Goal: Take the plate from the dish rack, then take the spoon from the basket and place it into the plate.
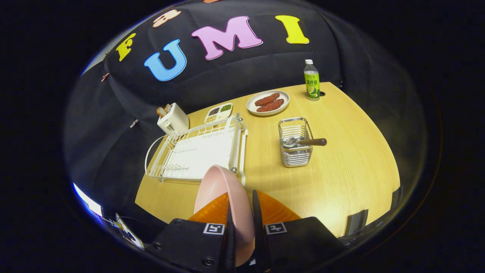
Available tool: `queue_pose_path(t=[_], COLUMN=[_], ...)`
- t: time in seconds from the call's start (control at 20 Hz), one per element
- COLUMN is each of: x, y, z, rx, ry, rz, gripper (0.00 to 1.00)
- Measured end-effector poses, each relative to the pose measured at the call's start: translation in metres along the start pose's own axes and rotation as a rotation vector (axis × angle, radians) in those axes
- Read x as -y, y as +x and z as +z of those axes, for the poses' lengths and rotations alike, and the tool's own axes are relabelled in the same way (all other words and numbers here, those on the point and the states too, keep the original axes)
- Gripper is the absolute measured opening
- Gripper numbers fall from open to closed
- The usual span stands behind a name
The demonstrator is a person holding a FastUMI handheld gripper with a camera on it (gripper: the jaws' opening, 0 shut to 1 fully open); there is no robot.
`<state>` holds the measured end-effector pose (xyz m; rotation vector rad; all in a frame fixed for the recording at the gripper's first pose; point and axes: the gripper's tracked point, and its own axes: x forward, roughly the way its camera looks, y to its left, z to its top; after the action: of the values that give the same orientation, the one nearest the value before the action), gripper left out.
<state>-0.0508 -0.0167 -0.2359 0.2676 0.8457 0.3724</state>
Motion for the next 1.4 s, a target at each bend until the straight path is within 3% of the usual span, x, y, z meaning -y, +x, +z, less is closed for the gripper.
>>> queue_pose_path(t=[0.6, 0.9, 1.1, 1.25, 1.3, 1.4], x=[0.084, 0.106, 0.111, 0.115, 0.118, 0.124], y=[0.059, 0.071, 0.069, 0.063, 0.057, 0.053], z=[-0.041, -0.047, -0.035, -0.014, -0.003, 0.021], rx=[-0.139, -0.122, -0.052, 0.026, 0.068, 0.169], ry=[0.057, -0.053, -0.09, -0.142, -0.162, -0.216], rz=[0.115, 0.09, 0.077, 0.059, 0.046, 0.011], gripper=[0.26, 0.25, 0.48, 0.86, 0.94, 0.98])
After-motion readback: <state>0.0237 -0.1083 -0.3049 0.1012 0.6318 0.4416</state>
